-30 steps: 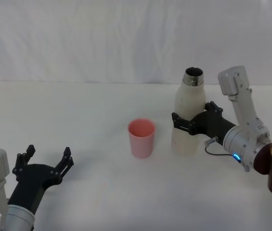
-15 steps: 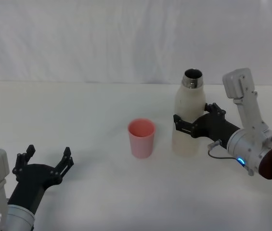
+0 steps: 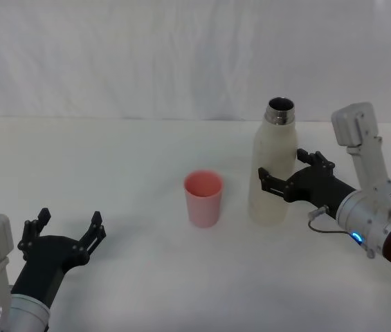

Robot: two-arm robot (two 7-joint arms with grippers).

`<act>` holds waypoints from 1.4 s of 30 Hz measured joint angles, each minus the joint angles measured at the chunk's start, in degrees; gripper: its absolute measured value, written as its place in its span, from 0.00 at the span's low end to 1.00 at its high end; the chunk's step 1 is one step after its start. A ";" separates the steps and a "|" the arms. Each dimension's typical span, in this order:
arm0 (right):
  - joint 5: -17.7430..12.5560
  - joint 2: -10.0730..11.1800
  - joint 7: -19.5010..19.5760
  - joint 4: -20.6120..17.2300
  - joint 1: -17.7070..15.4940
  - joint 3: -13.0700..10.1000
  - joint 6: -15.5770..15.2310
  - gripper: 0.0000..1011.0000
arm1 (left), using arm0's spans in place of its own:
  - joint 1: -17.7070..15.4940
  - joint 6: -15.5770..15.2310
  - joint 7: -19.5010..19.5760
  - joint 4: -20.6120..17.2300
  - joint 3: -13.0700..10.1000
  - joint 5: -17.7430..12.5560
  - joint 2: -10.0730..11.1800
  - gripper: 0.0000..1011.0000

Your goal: Grasp the thermos with one hand and pour water into the cup lid.

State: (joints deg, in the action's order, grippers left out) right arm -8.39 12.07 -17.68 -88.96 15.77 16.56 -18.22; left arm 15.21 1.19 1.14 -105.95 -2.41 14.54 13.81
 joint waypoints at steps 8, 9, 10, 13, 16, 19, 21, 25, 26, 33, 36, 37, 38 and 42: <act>-1.27 0.99 0.67 -1.45 -1.23 -0.28 0.33 0.99 | 0.00 0.00 0.00 0.00 0.00 0.00 0.00 0.99; -1.55 1.22 0.78 -1.81 -1.57 -0.39 0.44 0.99 | 0.00 0.00 0.00 0.00 0.00 0.00 0.00 0.99; -1.67 1.35 0.83 -1.99 -1.76 -0.46 0.51 0.99 | 0.00 0.00 0.00 0.00 0.00 0.00 0.00 0.99; -2.03 1.66 1.03 -2.53 -2.29 -0.63 0.69 0.99 | 0.00 0.00 0.00 0.00 0.00 0.00 0.00 0.99; -2.61 2.12 1.19 -3.52 -3.20 -0.88 0.86 0.99 | 0.00 0.00 0.00 0.00 0.00 0.00 0.00 0.99; -3.21 2.72 1.24 -4.76 -4.37 -1.14 1.07 0.99 | 0.00 0.00 0.00 0.00 0.00 0.00 0.00 0.99; -3.62 3.23 1.27 -5.86 -5.31 -1.32 1.20 0.99 | 0.00 0.00 0.00 0.00 0.00 0.00 0.00 0.99; -4.30 4.13 1.36 -7.60 -6.95 -1.63 1.49 0.99 | 0.00 0.00 0.00 0.00 0.00 0.00 0.00 0.99; -4.57 4.44 1.42 -8.29 -7.60 -1.80 1.65 0.99 | 0.00 0.00 0.00 0.00 0.00 0.00 0.00 0.99; -5.84 5.99 1.49 -11.39 -11.17 -2.32 2.66 0.99 | 0.00 0.00 0.00 0.00 0.00 0.00 0.00 0.99; -6.23 6.58 1.48 -12.60 -12.77 -2.20 3.11 0.99 | 0.00 0.00 0.00 0.00 0.00 0.00 0.00 0.99; -6.34 6.88 1.42 -13.04 -13.41 -1.94 3.33 0.99 | 0.00 0.00 0.00 0.00 0.00 0.00 0.00 0.99; -6.38 7.03 1.35 -13.22 -13.72 -1.77 3.44 0.99 | 0.00 0.00 0.00 0.00 0.00 0.00 0.00 0.99; -6.52 7.59 1.04 -13.74 -14.75 -1.02 3.90 0.99 | 0.00 0.00 0.00 0.00 0.00 0.00 0.00 0.99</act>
State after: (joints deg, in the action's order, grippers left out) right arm -14.92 19.66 -16.64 -102.70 1.02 15.54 -14.32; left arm 15.21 1.19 1.14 -105.95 -2.41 14.54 13.80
